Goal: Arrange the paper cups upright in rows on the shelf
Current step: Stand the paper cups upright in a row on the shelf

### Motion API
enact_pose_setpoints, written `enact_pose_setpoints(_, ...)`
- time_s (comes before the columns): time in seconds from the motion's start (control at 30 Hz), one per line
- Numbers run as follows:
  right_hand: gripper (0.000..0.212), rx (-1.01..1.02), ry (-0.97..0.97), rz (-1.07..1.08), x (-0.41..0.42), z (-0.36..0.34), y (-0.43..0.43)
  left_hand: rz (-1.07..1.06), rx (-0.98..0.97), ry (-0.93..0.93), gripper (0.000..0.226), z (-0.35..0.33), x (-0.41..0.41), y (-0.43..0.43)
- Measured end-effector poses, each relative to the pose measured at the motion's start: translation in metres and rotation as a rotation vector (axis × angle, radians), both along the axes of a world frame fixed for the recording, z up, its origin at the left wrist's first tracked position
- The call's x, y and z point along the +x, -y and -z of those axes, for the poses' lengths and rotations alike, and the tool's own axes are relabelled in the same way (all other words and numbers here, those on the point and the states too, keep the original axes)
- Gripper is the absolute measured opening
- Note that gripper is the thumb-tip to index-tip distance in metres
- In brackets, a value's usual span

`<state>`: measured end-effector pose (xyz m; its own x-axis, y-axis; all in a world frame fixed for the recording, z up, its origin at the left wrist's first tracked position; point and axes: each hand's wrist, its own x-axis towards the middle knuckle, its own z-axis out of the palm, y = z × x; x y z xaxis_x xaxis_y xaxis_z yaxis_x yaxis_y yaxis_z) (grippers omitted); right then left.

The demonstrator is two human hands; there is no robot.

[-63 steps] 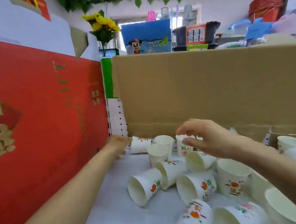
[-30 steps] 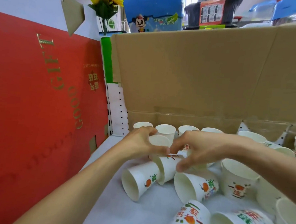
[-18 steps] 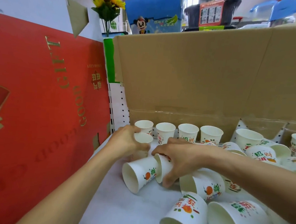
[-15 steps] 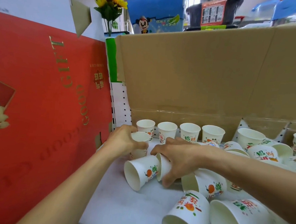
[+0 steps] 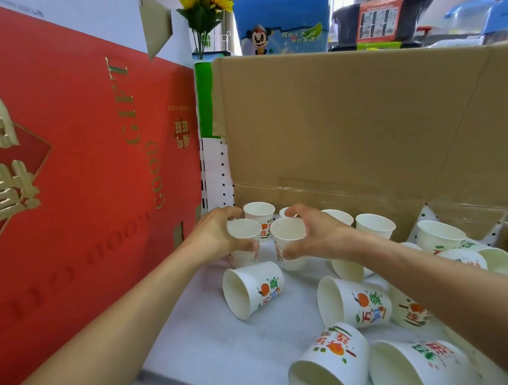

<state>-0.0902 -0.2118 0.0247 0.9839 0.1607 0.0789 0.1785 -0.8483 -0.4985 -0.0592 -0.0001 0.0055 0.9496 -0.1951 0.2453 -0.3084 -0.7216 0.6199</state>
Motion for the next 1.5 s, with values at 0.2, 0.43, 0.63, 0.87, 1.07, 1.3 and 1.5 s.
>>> enact_pose_setpoints(0.2, 0.092, -0.085, -0.088, -0.043, -0.002, -0.003, 0.006, -0.117, -0.126, 0.133, 0.071, -0.002, -0.03, -0.01)
enact_pose_setpoints(0.43, 0.068, -0.194, -0.117, -0.194, -0.063, -0.042, 0.04, 0.006, -0.126, -0.073, 0.098, 0.023, -0.106, -0.009)
enact_pose_setpoints(0.63, 0.087, -0.507, -0.255, -0.235, -0.078, -0.02, 0.029, -0.04, 0.164, -0.057, 0.09, 0.036, -0.111, 0.006)
enact_pose_setpoints(0.87, 0.075, -0.395, -0.032, -0.221, -0.065, -0.004, 0.022, -0.101, 0.14, 0.028, 0.059, 0.027, -0.11, -0.014)
enact_pose_setpoints(1.07, 0.072, 0.059, 0.057, -0.238, -0.062, -0.004, -0.003, -0.144, 0.199, 0.139, 0.059, -0.001, -0.104, -0.03)
enact_pose_setpoints(1.3, 0.08, -0.089, 0.056, -0.224, -0.061, 0.007, -0.019, -0.074, 0.358, 0.132, 0.069, -0.01, -0.079, -0.039)
enact_pose_setpoints(1.5, 0.091, -0.127, 0.038, -0.216, -0.068, 0.008, -0.018, -0.015, 0.322, 0.062, 0.071, 0.003, -0.072, -0.04)
